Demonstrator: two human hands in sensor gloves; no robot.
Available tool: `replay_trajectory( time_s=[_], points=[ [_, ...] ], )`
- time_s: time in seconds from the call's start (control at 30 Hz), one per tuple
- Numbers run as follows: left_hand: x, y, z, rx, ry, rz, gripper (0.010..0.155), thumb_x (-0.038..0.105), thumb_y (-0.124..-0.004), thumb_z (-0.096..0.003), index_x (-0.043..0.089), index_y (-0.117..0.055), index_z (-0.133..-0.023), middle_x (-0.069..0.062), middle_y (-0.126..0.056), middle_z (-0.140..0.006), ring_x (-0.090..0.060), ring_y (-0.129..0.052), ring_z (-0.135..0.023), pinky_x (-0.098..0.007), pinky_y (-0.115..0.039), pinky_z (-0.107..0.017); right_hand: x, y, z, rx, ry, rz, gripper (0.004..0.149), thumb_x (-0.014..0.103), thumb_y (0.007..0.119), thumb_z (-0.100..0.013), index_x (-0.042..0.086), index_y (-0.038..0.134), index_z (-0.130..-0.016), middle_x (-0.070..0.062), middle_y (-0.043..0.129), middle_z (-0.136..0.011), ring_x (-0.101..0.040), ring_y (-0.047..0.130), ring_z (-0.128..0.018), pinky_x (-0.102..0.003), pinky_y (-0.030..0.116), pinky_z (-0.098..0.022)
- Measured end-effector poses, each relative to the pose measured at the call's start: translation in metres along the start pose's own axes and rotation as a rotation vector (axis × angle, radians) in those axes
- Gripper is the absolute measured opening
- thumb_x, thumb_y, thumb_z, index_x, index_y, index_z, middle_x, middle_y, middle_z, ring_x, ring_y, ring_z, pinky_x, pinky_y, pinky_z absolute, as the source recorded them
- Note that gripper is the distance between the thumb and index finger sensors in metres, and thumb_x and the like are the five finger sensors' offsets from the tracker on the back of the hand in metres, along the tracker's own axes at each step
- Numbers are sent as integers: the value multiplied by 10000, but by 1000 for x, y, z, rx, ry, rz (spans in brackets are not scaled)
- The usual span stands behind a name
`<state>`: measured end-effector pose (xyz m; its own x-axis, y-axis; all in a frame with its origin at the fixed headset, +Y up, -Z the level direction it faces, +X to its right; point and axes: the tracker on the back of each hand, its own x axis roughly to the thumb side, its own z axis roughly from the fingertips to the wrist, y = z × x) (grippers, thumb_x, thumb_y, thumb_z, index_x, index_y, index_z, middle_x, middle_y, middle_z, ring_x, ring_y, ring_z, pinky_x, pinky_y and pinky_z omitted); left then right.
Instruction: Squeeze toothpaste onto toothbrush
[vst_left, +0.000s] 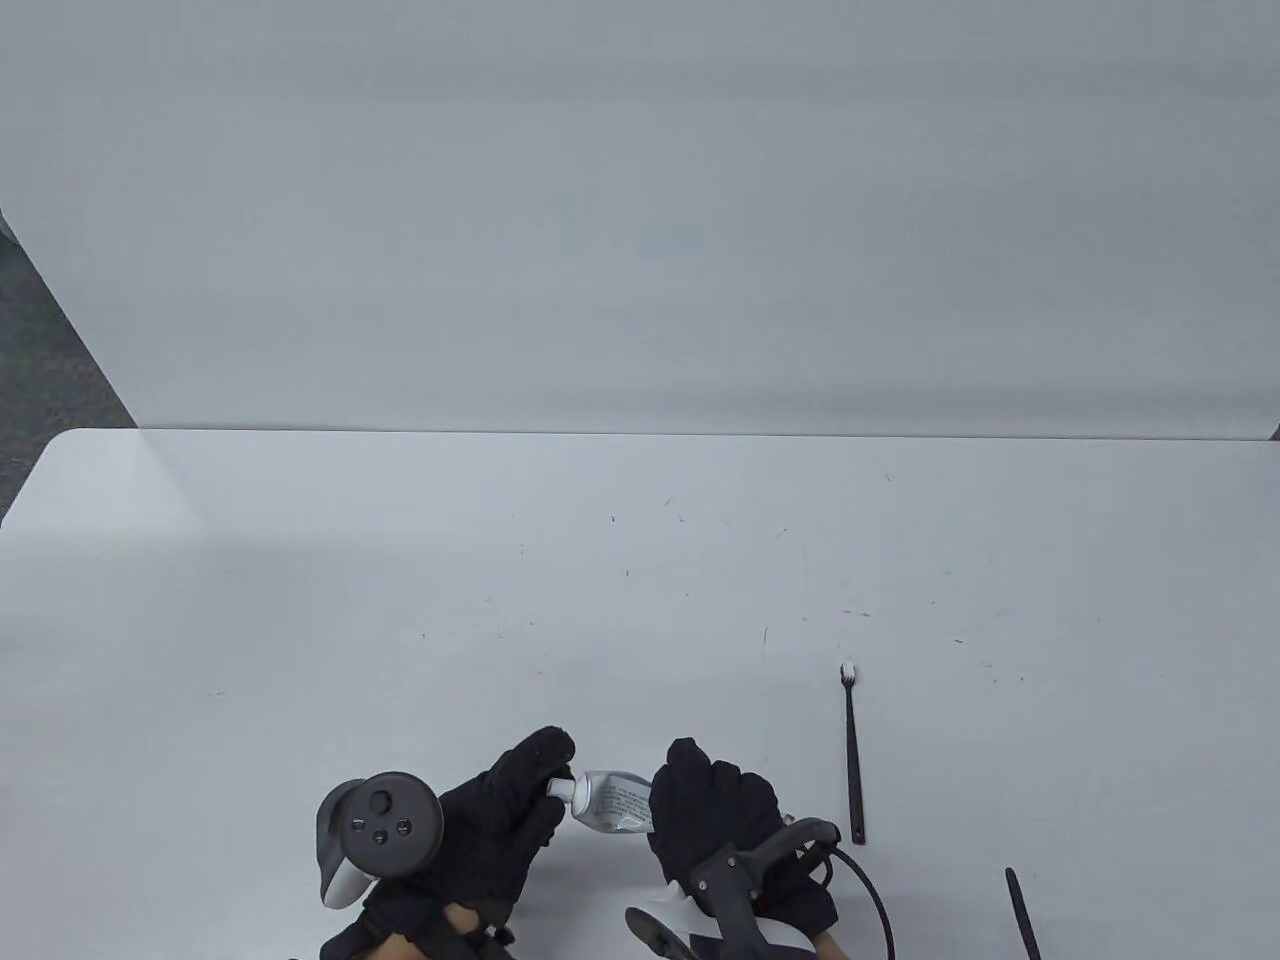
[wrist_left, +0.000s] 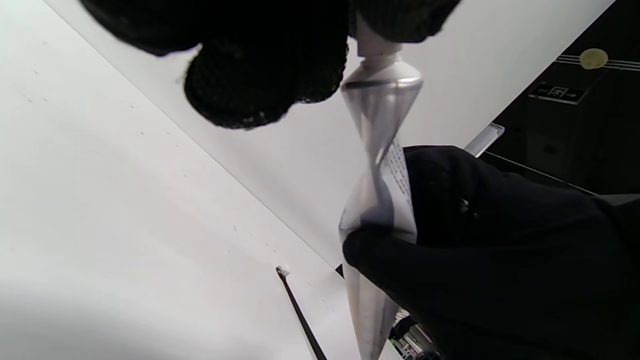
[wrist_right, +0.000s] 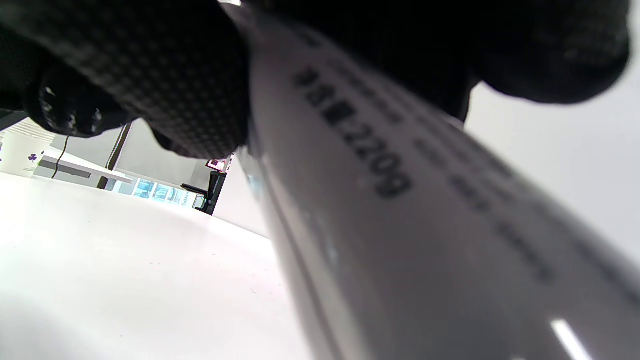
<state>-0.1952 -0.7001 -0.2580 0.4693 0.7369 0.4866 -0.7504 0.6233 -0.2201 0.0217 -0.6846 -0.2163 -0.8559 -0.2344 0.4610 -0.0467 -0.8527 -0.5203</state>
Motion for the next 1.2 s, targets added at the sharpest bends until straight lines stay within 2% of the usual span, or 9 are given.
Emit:
replay_trajectory(
  time_s=[0.17, 0.23, 0.3, 0.37, 0.67, 0.8, 0.9, 0.97, 1.2],
  points=[
    [-2, 5, 3, 109, 97, -161, 588, 526, -610, -391, 210, -760, -863, -80, -978, -643, -283, -1040, -354, -496, -847, -242, 2, 0, 0, 28, -10, 2, 507, 370, 890, -350, 14, 798, -700, -183, 805, -813, -324, 998, -420, -439, 894, -214],
    [-6, 4, 2, 35, 64, -38, 710, 562, -585, -388, 218, -561, -1008, -98, -886, -814, -295, -1009, -467, -503, -832, -317, 1, 0, 0, 27, -8, -6, 508, 370, 889, -351, 13, 798, -701, -182, 803, -814, -324, 999, -419, -438, 895, -214],
    [-4, 3, -1, -50, 26, 74, 649, 398, -710, -463, 265, -447, -1041, -89, -764, -911, -301, -945, -589, -531, -796, -427, 1, 0, -1, 25, -5, -6, 508, 370, 889, -351, 14, 798, -701, -183, 803, -815, -324, 999, -419, -438, 895, -214],
    [-1, 3, -1, -29, 21, 38, 547, 311, -727, -466, 248, -563, -983, -71, -828, -819, -273, -966, -534, -524, -810, -410, 1, 0, 0, 25, -6, -9, 506, 369, 891, -351, 14, 799, -700, -184, 804, -814, -325, 998, -419, -439, 894, -215],
    [-4, 11, 4, 156, 152, -82, 504, 525, -677, -429, 197, -826, -782, -21, -994, -490, -234, -1033, -255, -499, -858, -224, 3, 1, 0, 24, -13, 0, 507, 370, 888, -351, 16, 797, -703, -180, 801, -817, -323, 998, -422, -438, 895, -217],
    [-6, 31, 6, 237, 194, -146, 519, 466, -742, -426, 185, -766, -861, -68, -963, -629, -294, -1027, -396, -532, -842, -314, -5, 0, -1, 20, 23, -16, 506, 368, 889, -352, 15, 797, -703, -182, 803, -816, -324, 999, -422, -439, 894, -216],
    [-9, 57, 10, 288, 268, -457, 517, 389, -816, -417, 209, -787, -901, -102, -901, -765, -341, -950, -622, -575, -783, -475, -15, -4, -1, 3, 69, -41, 507, 368, 889, -351, 15, 796, -703, -183, 801, -818, -325, 998, -423, -440, 894, -217],
    [-19, 73, 12, 273, 300, -736, 514, 352, -855, -403, 216, -824, -898, -101, -897, -809, -343, -952, -669, -577, -785, -504, -21, -7, 0, -7, 93, -52, 506, 367, 889, -353, 14, 797, -703, -184, 801, -818, -325, 998, -423, -441, 893, -217],
    [-68, 86, 9, 155, 483, -902, 508, 205, -937, -385, 217, -864, -888, -116, -859, -909, -384, -907, -771, -605, -740, -569, -33, -6, 1, -1, 134, -72, 507, 366, 890, -352, 14, 796, -705, -183, 800, -819, -327, 997, -425, -441, 893, -218]
  ],
)
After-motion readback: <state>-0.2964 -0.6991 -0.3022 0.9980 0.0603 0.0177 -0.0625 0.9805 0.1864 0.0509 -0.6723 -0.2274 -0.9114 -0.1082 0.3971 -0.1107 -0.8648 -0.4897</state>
